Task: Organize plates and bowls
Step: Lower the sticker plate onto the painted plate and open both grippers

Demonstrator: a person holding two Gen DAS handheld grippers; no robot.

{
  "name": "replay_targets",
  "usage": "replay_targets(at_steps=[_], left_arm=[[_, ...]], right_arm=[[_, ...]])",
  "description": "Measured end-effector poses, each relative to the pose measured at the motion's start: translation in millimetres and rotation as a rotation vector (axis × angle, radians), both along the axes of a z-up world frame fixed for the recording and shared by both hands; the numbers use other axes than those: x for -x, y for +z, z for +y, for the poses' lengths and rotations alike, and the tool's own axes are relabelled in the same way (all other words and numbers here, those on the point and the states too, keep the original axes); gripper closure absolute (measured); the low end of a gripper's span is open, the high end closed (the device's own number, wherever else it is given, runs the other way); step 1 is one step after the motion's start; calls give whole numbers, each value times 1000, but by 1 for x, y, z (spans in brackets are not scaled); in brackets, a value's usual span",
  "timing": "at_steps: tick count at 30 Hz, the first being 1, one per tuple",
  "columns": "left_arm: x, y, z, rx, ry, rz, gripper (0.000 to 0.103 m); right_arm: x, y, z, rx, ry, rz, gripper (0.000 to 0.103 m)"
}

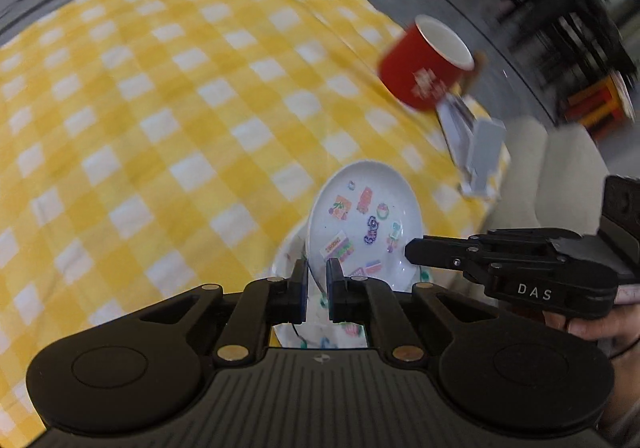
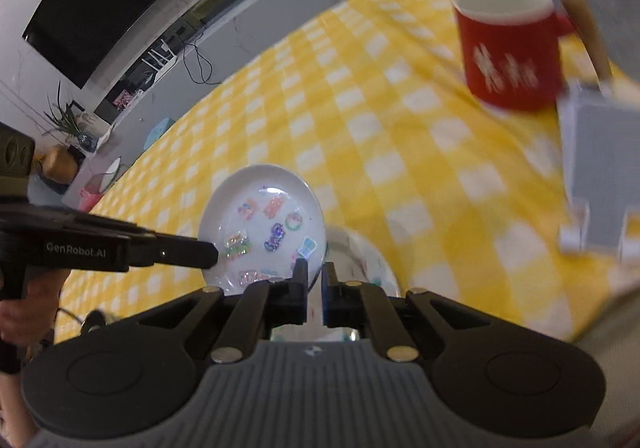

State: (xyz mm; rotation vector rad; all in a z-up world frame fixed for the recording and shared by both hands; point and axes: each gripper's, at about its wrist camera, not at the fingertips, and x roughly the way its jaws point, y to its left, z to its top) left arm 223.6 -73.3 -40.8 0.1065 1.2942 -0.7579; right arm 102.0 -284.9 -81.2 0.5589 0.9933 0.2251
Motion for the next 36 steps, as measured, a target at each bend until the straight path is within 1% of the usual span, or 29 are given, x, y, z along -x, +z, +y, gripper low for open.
replay_targets(at_steps=[2, 5, 9, 12, 14, 17, 22, 26, 27, 28, 29, 30, 32, 33, 34, 36], left_arm=[[4, -3, -3, -12, -14, 4, 94], [6, -8, -5, -43, -8, 1, 92], [9, -19, -12, -95, -37, 7, 89], [9, -25, -14, -122, -47, 13, 87], [9, -28, -14, -131, -49, 20, 84], [10, -32, -16, -155, -65, 26, 83], [14, -34, -22, -160, -91, 32, 81], [17, -36, -26, -178, -111, 27, 80], [18, -35, -27, -180, -115, 24, 80], [19, -34, -27, -178, -122, 13, 78], [21, -33, -28, -179, -128, -2, 73], [22, -32, -29, -178, -129, -13, 70], [23, -29, -30, -172, -125, -32, 62], [23, -27, -30, -170, -125, -46, 60], [24, -24, -31, -171, -123, -61, 56], [27, -18, -31, -179, -114, -96, 53]], right_arm=[[10, -6, -4, -54, -1, 32, 98], [18, -12, -3, -100, 38, 68, 98], [19, -16, 0, -90, 64, 96, 98], [18, -18, 0, -100, 77, 113, 98], [17, -17, 6, -84, 122, 113, 96], [18, -16, 13, -57, 166, 114, 95], [15, -14, 19, 43, 180, 94, 90], [15, -14, 25, 93, 205, 90, 81], [15, -13, 26, 100, 206, 86, 80], [14, -12, 27, 110, 202, 86, 80], [14, -11, 27, 122, 197, 82, 79], [14, -11, 26, 133, 192, 76, 77], [14, -8, 26, 152, 178, 65, 69], [14, -7, 26, 160, 174, 59, 64], [15, -6, 26, 167, 171, 51, 60], [15, -4, 25, 174, 159, 37, 47]])
